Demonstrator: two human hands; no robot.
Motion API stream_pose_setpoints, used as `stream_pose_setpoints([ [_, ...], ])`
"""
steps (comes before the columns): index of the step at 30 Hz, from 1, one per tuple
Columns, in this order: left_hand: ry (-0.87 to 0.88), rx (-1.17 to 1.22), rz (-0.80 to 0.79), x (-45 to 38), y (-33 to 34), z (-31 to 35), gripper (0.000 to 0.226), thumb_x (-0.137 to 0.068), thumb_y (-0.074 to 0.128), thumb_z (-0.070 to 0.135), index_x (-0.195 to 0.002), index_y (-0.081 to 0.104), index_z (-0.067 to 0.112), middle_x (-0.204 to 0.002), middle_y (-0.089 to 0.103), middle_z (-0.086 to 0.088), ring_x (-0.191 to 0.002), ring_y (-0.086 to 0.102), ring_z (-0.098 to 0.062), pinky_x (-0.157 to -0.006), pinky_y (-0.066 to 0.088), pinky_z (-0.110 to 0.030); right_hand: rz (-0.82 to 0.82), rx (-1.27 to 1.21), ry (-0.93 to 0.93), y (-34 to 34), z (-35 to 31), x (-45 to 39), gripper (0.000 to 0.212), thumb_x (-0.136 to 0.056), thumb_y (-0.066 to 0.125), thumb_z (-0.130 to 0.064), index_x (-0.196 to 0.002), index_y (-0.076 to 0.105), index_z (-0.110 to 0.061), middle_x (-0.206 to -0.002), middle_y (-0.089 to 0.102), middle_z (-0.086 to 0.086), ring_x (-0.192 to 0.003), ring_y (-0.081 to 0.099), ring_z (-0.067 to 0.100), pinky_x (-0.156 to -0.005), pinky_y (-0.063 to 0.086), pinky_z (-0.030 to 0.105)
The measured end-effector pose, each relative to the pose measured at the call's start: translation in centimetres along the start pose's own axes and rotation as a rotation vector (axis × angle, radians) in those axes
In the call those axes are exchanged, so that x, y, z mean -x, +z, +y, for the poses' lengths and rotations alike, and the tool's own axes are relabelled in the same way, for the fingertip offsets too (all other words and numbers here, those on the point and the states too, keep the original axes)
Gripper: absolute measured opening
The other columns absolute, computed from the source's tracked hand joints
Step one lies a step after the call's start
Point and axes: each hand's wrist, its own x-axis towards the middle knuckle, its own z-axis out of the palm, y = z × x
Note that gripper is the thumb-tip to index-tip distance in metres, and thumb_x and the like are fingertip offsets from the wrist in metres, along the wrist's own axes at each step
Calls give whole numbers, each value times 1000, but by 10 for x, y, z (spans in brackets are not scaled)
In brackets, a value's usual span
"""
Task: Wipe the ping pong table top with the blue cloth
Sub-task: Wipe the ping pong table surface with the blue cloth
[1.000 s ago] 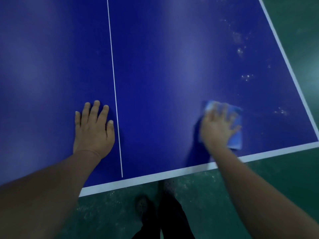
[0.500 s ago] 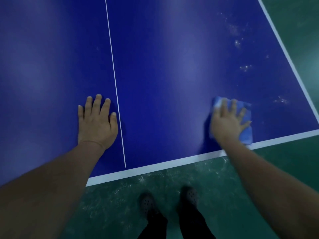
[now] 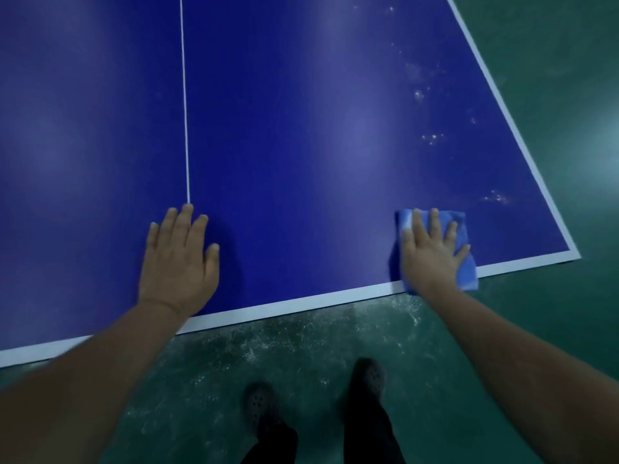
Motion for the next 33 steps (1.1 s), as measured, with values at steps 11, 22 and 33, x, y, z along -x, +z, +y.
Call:
stream_pose_setpoints([
  [11,34,56,-89,2,64,197,72,-96,14,49,-154,29,10,-165,11,-10,-153,0,-25,-124,-2,-46,23,105,-230,-23,96,-90,55,-104,15,-52,-158,8,-43,-168,-3,-10,-154,-7,28,-119,0,65],
  [22,17,-104,-153,4,77,199,67,-99,20,46,-152,34,7,-163,20,-14,-153,8,-29,-121,9,-56,-33,148,-811,-3,61,-58,55,-101,17,-56,-154,27,-42,-165,20,-7,-154,9,31,-118,6,66],
  [33,2,-70,-108,2,78,199,64,-97,29,40,-150,33,5,-162,21,-16,-151,14,-31,-119,9,-56,143,40,-502,0,5,-71,53,-101,33,-39,-153,37,-28,-163,27,8,-149,16,46,-110,3,75],
])
